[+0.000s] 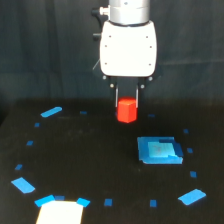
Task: Pick up the red object from the table
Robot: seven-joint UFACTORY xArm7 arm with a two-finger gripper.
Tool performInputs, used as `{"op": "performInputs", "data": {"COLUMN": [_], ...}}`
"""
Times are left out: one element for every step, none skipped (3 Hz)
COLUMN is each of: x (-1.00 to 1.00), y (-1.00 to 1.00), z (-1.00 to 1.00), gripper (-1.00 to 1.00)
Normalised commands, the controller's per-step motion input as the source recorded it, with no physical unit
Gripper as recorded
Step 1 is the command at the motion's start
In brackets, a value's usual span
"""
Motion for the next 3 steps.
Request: {"op": "performInputs", "data": {"x": [0.05,0.14,-0.02], "y": [0.32,0.31,-0.21], "z": [0.41,0.41,-0.23], "gripper": [-1.0,-1.0,-1.0]}}
